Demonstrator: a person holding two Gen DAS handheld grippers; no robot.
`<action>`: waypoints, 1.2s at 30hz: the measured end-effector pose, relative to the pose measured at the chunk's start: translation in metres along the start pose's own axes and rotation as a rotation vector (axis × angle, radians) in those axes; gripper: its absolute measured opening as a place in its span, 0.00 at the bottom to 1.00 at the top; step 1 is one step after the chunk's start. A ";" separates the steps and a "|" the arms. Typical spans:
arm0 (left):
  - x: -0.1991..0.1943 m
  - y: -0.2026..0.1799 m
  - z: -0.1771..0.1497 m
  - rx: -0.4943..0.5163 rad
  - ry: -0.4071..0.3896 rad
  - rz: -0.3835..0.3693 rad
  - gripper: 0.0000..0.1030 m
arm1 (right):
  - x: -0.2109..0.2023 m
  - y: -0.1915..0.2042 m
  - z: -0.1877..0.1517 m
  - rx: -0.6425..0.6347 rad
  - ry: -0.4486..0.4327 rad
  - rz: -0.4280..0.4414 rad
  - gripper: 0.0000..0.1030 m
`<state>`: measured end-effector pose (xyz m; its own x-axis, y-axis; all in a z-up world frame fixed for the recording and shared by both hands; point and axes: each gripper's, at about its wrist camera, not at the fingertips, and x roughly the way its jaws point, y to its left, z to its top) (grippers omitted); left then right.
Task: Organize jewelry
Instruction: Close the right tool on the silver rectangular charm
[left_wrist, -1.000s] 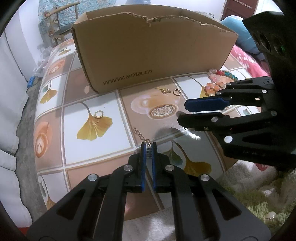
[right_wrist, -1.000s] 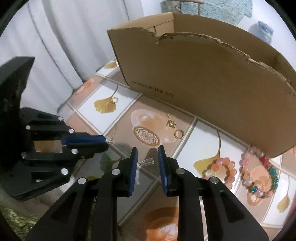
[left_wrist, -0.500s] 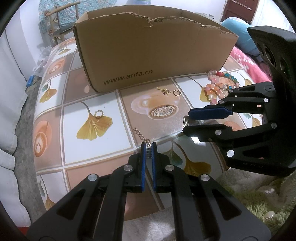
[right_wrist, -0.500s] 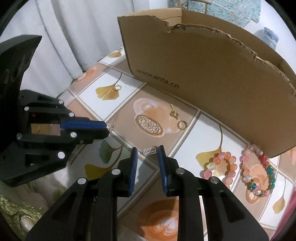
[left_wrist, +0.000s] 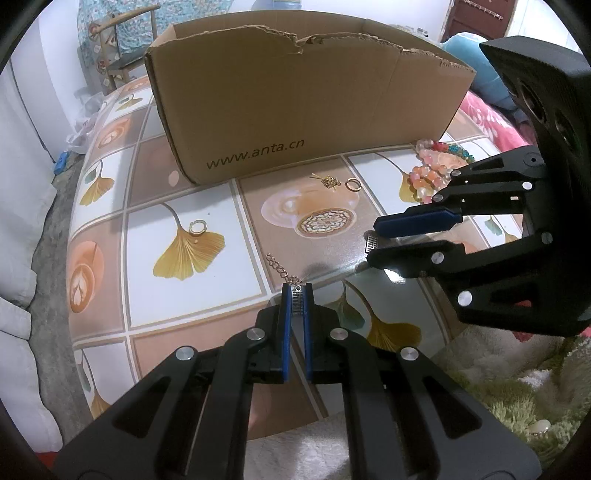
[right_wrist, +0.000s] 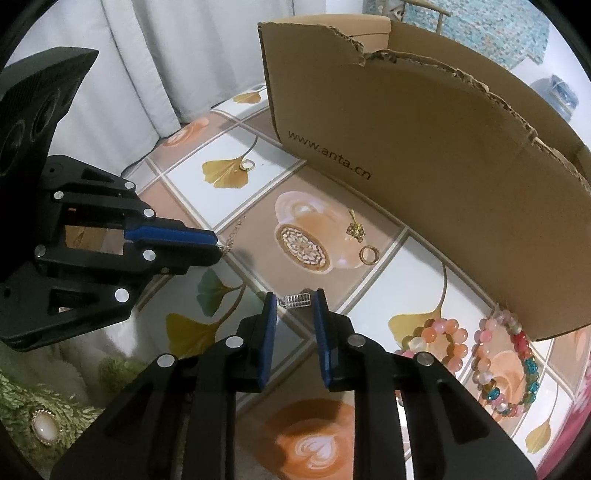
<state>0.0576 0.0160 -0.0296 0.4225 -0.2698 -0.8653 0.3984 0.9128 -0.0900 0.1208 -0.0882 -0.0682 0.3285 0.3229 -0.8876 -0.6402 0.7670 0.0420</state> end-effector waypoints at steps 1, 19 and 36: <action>0.000 0.000 0.000 -0.001 0.000 0.000 0.05 | 0.000 -0.001 0.001 0.006 0.000 0.004 0.15; 0.000 -0.002 -0.001 0.018 -0.006 0.007 0.05 | -0.005 -0.008 -0.004 0.045 -0.013 0.019 0.02; -0.001 -0.002 0.001 0.018 -0.008 0.006 0.05 | -0.004 -0.002 0.009 -0.089 -0.050 0.093 0.19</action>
<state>0.0572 0.0141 -0.0281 0.4314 -0.2665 -0.8619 0.4106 0.9087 -0.0755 0.1272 -0.0857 -0.0607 0.2978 0.4190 -0.8578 -0.7279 0.6810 0.0799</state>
